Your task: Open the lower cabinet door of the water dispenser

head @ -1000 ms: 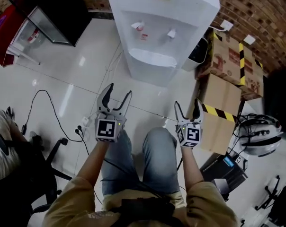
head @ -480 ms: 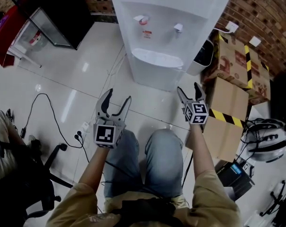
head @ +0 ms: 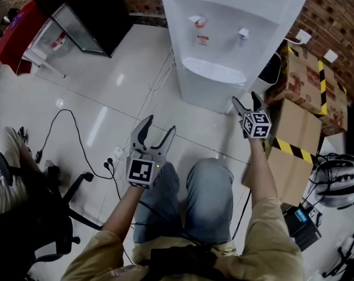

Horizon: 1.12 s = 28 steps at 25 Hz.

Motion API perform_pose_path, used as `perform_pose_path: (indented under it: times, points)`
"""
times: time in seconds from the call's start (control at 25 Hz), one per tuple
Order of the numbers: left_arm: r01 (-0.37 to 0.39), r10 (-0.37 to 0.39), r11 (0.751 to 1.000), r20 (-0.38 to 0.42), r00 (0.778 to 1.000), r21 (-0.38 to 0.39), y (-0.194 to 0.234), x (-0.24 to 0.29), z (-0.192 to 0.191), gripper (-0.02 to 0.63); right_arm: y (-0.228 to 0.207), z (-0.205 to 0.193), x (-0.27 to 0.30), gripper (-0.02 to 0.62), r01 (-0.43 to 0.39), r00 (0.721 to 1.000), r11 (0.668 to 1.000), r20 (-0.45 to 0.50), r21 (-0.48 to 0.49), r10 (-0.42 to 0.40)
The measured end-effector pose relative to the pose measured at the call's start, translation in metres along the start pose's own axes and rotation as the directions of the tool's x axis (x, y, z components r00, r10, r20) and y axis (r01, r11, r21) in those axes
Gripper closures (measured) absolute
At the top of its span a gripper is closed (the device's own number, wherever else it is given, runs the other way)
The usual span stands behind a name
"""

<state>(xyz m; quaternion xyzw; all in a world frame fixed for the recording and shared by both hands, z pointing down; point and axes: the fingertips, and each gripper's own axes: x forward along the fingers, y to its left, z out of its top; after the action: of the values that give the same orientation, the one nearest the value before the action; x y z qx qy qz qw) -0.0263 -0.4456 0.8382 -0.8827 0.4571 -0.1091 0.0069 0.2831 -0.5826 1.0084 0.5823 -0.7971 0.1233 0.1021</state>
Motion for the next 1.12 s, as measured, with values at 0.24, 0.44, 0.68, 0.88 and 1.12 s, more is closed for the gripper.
perform_pose_path:
  times: [0.24,0.44,0.68,0.88,1.12]
  points:
    - [-0.013,0.013,0.999,0.01,1.0,-0.036,0.006,-0.005,0.002,0.325,0.012,0.006,0.015,0.262,-0.006,0.999,0.998,-0.036,-0.059,0.003]
    - [-0.005,0.006,0.999,0.021,1.0,-0.05,0.004,-0.006,0.001,0.325,0.015,0.002,0.006,0.321,-0.019,0.997,0.996,-0.082,-0.084,0.013]
    - [-0.011,0.013,0.998,0.027,1.0,-0.066,0.005,-0.001,-0.002,0.325,0.02,0.001,-0.003,0.363,-0.025,0.995,0.996,-0.095,-0.09,0.017]
    - [-0.014,0.017,0.996,0.029,0.999,-0.086,0.001,0.002,-0.001,0.325,0.037,-0.004,-0.019,0.367,-0.085,0.992,0.991,-0.106,-0.104,0.074]
    - [-0.027,0.03,0.998,0.051,0.998,-0.059,0.004,0.007,-0.008,0.325,0.076,-0.013,-0.05,0.377,-0.207,0.977,0.974,-0.069,-0.091,0.201]
